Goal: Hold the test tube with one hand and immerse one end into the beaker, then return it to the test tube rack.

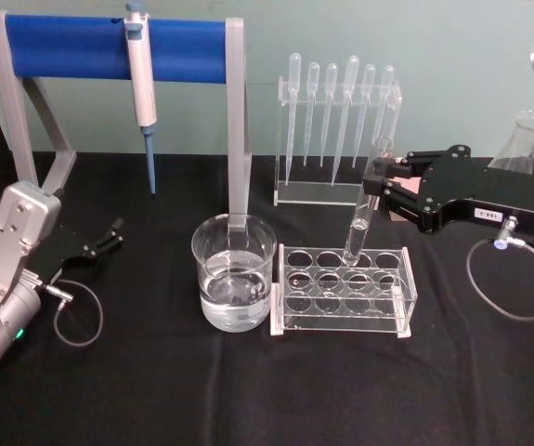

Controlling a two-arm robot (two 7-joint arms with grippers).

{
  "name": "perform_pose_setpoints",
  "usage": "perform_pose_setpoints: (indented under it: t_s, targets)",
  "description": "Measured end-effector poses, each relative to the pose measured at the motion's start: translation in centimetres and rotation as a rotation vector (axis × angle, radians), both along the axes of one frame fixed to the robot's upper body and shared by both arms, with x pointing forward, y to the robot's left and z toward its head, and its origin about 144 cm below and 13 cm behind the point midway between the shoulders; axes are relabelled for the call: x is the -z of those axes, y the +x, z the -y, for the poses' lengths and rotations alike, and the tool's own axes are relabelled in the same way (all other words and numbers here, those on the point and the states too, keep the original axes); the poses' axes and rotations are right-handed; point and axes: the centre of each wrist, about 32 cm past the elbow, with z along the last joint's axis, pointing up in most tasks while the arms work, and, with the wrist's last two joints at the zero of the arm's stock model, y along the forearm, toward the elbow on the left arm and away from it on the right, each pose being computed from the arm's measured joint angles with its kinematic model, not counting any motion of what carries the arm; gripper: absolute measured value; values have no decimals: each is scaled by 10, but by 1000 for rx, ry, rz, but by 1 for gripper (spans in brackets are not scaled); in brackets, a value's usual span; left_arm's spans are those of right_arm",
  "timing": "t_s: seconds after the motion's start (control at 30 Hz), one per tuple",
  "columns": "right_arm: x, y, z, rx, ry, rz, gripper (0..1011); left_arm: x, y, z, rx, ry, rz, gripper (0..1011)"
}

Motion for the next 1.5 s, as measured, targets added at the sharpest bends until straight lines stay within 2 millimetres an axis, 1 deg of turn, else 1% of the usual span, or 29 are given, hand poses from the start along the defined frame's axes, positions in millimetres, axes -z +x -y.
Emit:
perform_pose_setpoints:
  t_s: [1.5]
  targets:
    - [0,0,0,0,0,0,241,0,0,0,0,0,0,1000]
